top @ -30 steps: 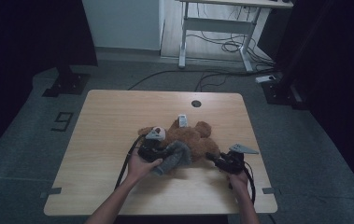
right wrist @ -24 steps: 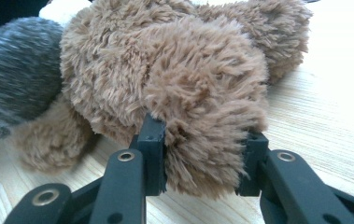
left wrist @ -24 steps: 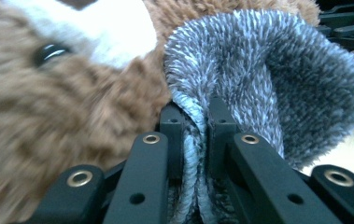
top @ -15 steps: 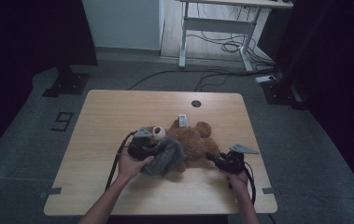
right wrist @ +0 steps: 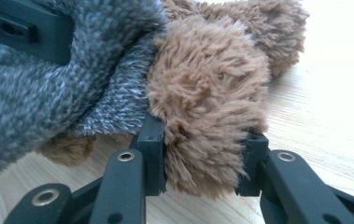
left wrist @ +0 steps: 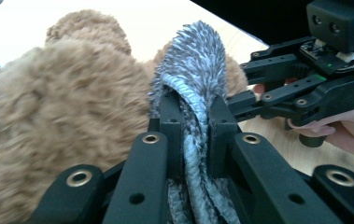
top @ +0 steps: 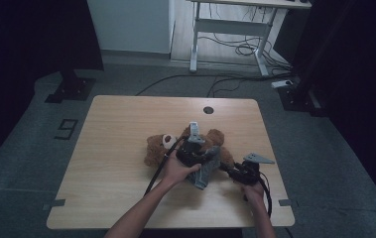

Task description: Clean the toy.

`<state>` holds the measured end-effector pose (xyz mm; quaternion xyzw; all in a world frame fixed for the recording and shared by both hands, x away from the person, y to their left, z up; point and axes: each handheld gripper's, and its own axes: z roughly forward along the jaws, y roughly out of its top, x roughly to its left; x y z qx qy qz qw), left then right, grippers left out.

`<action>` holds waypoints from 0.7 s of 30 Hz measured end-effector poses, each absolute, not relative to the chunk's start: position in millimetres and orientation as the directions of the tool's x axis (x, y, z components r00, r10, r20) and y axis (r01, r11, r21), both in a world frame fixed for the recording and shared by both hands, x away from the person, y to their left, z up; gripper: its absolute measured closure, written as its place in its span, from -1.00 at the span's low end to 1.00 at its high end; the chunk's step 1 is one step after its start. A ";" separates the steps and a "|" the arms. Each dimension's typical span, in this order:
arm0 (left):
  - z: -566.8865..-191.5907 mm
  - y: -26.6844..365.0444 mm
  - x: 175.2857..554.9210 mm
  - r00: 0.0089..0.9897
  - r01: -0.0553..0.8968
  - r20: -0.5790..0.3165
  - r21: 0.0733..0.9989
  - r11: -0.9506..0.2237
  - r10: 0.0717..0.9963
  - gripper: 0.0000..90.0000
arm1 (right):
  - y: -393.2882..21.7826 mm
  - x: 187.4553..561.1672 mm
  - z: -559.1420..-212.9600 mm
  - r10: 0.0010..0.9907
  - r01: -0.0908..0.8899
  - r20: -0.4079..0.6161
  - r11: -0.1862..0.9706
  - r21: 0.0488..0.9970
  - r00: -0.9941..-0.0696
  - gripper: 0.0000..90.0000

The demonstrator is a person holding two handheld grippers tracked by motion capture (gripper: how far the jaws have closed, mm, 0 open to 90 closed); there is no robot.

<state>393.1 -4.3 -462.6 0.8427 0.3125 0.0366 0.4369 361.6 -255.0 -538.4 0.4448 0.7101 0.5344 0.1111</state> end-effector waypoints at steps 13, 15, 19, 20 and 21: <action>-472.2 51.1 382.9 0.752 0.496 -0.107 0.741 -0.452 0.650 0.78 | -255.0 362.0 -536.8 0.749 0.508 0.318 0.028 0.861 -0.581 0.41; -472.5 55.5 381.5 0.746 0.495 -0.098 0.743 -0.450 0.659 0.78 | -255.1 362.0 -536.8 0.749 0.508 0.317 0.029 0.861 -0.581 0.41; -475.1 77.4 378.7 0.709 0.506 -0.062 0.740 -0.444 0.703 0.78 | -256.0 362.0 -537.1 0.747 0.511 0.322 0.028 0.859 -0.582 0.41; -476.6 87.8 378.3 0.701 0.517 -0.084 0.743 -0.424 0.708 0.78 | -256.3 362.0 -537.0 0.746 0.512 0.322 0.029 0.859 -0.583 0.41; -476.7 94.1 377.4 0.698 0.523 -0.102 0.748 -0.408 0.709 0.78 | -256.1 362.0 -536.9 0.744 0.511 0.323 0.029 0.859 -0.585 0.41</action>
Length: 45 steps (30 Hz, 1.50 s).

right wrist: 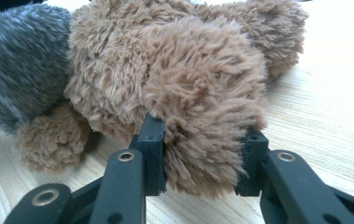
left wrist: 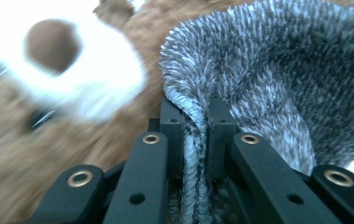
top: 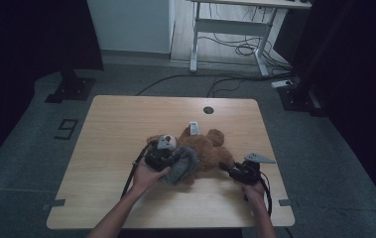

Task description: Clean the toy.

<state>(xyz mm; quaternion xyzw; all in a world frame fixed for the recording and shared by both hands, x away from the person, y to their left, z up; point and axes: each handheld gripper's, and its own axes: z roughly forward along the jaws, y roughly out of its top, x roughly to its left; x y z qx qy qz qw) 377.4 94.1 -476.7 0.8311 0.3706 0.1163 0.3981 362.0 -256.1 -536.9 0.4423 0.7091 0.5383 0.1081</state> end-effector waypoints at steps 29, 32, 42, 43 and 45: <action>-418.7 122.9 424.7 0.629 0.462 -0.068 0.834 -0.302 0.774 0.77 | -254.1 364.5 -539.1 0.741 0.516 0.337 0.015 0.857 -0.581 0.41; -427.8 104.4 442.5 0.618 0.497 -0.078 0.810 -0.312 0.783 0.77 | -254.5 364.2 -539.0 0.741 0.515 0.333 0.020 0.857 -0.583 0.41; -455.7 120.5 433.8 0.628 0.539 -0.163 0.797 -0.273 0.761 0.79 | -255.8 361.3 -536.1 0.740 0.489 0.309 0.031 0.872 -0.597 0.23; -456.5 122.1 431.3 0.633 0.541 -0.173 0.796 -0.272 0.754 0.79 | -256.7 360.6 -535.0 0.735 0.485 0.312 0.027 0.874 -0.602 0.18; -457.9 124.1 426.1 0.642 0.540 -0.183 0.798 -0.269 0.745 0.79 | -260.1 358.5 -531.8 0.728 0.471 0.313 0.016 0.882 -0.610 0.10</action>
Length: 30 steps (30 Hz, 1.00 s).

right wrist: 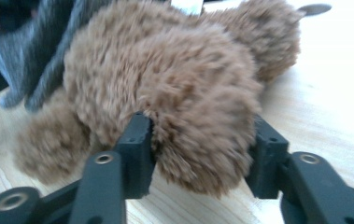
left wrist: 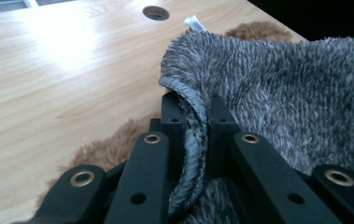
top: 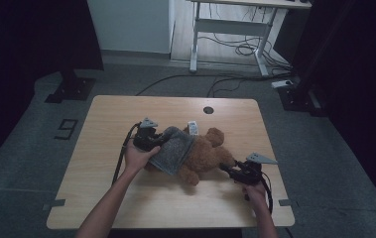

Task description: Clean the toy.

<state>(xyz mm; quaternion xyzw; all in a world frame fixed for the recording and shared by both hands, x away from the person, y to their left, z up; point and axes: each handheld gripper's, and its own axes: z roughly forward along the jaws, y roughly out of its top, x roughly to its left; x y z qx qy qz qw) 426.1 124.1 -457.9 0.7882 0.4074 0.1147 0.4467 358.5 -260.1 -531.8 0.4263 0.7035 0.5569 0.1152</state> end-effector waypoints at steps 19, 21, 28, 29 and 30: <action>-467.2 135.3 389.5 0.711 0.557 -0.286 0.787 -0.266 0.643 0.79 | -240.2 370.7 -500.2 0.636 0.467 0.339 0.038 0.883 -0.693 -0.56; -467.3 136.0 386.3 0.714 0.555 -0.285 0.787 -0.268 0.640 0.79 | -228.4 375.9 -507.2 0.633 0.493 0.337 0.082 0.866 -0.697 -0.60; -472.1 143.3 376.7 0.719 0.552 -0.298 0.794 -0.255 0.627 0.79 | -192.4 376.8 -528.1 0.614 0.533 0.305 0.227 0.815 -0.728 -0.76; -472.5 143.8 375.8 0.718 0.553 -0.301 0.795 -0.252 0.627 0.79 | -191.4 376.8 -530.3 0.613 0.540 0.310 0.232 0.809 -0.727 -0.70; -472.7 144.0 374.9 0.719 0.551 -0.299 0.795 -0.253 0.627 0.79 | -191.0 376.2 -532.4 0.616 0.541 0.306 0.236 0.807 -0.726 -0.59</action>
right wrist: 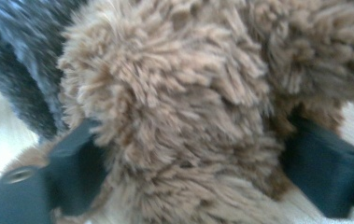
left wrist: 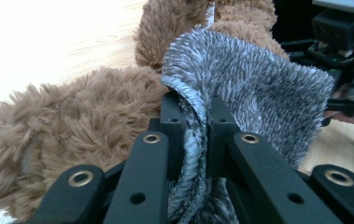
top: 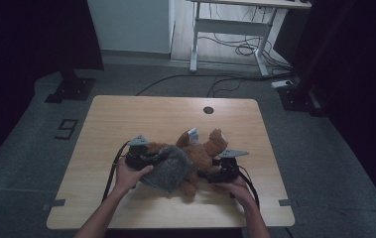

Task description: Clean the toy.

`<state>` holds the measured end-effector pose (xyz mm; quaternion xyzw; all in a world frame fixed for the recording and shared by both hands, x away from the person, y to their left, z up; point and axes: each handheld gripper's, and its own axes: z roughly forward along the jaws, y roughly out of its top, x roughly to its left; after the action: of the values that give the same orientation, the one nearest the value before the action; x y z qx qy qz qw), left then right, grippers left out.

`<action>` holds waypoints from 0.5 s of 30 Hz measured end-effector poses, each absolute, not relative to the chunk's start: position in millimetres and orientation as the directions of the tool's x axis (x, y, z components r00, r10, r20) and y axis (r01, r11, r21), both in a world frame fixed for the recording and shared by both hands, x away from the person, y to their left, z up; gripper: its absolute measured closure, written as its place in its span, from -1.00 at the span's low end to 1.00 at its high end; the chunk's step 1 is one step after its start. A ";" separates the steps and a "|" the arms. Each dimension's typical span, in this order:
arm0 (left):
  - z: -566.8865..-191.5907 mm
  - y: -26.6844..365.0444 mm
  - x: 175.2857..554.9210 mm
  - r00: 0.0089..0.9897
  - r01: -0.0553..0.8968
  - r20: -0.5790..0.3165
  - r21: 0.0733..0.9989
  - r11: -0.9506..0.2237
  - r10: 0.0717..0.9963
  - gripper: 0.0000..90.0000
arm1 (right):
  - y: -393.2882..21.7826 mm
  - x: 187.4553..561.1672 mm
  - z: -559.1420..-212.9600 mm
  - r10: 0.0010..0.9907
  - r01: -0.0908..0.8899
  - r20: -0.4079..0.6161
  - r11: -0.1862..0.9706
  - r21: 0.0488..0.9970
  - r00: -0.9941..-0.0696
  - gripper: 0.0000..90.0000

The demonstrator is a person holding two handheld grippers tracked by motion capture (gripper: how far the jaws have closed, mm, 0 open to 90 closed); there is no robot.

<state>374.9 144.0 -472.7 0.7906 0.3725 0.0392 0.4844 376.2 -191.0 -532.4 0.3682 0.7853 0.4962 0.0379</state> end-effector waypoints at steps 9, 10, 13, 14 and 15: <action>-468.6 139.6 374.3 0.702 0.519 -0.239 0.817 -0.251 0.671 0.78 | -184.6 372.8 -534.2 0.677 0.499 0.253 0.194 0.844 -0.691 0.28; -465.9 138.4 376.2 0.697 0.509 -0.221 0.822 -0.254 0.682 0.78 | -184.4 373.9 -533.8 0.682 0.498 0.252 0.188 0.847 -0.687 0.30; -456.5 131.9 387.6 0.686 0.484 -0.162 0.829 -0.279 0.709 0.79 | -185.7 382.7 -532.5 0.710 0.493 0.256 0.147 0.857 -0.656 0.35; -454.9 129.5 391.9 0.681 0.481 -0.150 0.830 -0.283 0.716 0.79 | -185.4 385.6 -532.2 0.721 0.491 0.253 0.137 0.860 -0.645 0.37; -453.9 126.8 396.4 0.674 0.478 -0.141 0.831 -0.283 0.725 0.79 | -184.7 388.7 -531.9 0.736 0.487 0.247 0.128 0.864 -0.630 0.38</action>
<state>396.4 126.8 -453.9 0.7897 0.3809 0.1335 0.4620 388.7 -184.7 -531.9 0.4126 0.7411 0.5157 0.1205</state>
